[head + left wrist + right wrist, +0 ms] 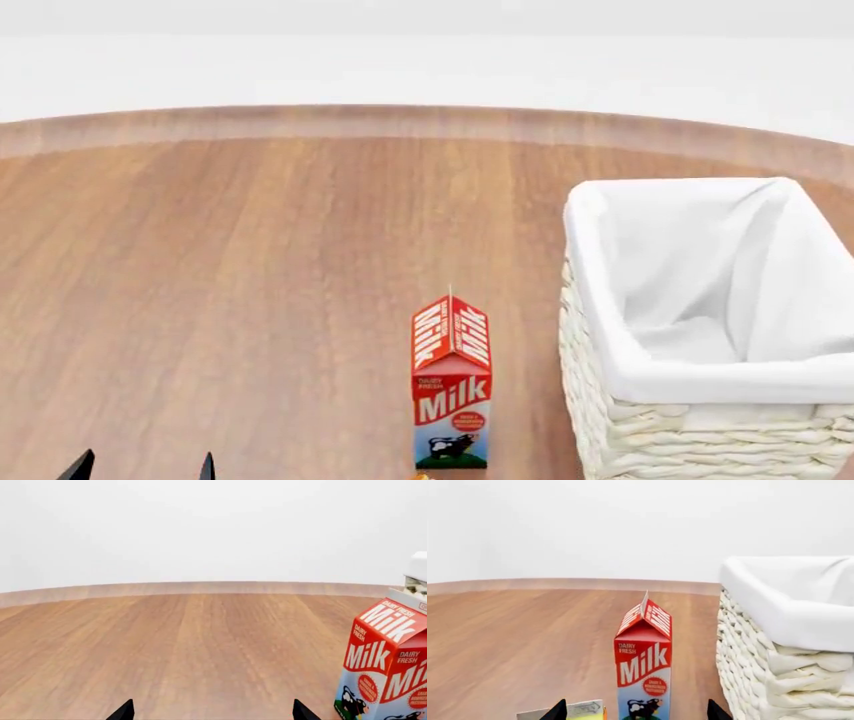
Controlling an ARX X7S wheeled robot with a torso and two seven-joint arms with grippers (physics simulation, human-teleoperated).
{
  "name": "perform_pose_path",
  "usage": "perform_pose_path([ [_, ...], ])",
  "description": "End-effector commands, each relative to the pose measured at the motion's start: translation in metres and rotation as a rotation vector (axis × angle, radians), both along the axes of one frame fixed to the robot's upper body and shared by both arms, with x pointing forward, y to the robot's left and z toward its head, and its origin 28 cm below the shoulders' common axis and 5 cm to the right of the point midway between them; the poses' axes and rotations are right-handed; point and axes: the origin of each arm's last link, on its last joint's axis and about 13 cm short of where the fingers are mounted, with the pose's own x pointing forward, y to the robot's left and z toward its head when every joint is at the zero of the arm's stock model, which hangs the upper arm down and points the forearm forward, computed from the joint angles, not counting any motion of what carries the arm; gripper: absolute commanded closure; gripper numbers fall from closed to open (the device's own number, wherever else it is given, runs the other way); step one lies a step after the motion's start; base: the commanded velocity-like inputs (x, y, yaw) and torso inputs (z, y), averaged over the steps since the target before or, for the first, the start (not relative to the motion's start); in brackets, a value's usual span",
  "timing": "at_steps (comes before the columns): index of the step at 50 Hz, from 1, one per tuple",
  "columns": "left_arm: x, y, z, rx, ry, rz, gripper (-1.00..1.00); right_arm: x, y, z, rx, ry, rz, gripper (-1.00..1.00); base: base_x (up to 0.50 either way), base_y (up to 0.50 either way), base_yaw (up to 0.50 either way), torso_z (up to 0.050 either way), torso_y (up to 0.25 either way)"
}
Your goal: Pick up the orange juice, and put it in the basket.
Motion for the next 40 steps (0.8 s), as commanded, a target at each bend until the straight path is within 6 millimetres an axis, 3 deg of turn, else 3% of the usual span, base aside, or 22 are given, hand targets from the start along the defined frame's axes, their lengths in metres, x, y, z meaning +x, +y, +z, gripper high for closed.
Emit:
perform_pose_path([
  [1, 0.000, 0.000, 0.000, 0.000, 0.000, 0.000, -1.00, -0.008, 0.004, -0.001, -0.001, 0.000, 0.031, -1.00, 0.00, 0.00, 0.00, 0.000, 0.000],
  [15, 0.000, 0.000, 0.000, 0.000, 0.000, 0.000, -1.00, -0.019, 0.011, -0.008, -0.012, 0.010, 0.081, -1.00, 0.00, 0.00, 0.00, 0.000, 0.000],
  [40, 0.000, 0.000, 0.000, 0.000, 0.000, 0.000, -1.00, -0.019, 0.023, -0.025, -0.015, 0.044, 0.115, -1.00, 0.00, 0.00, 0.00, 0.000, 0.000],
])
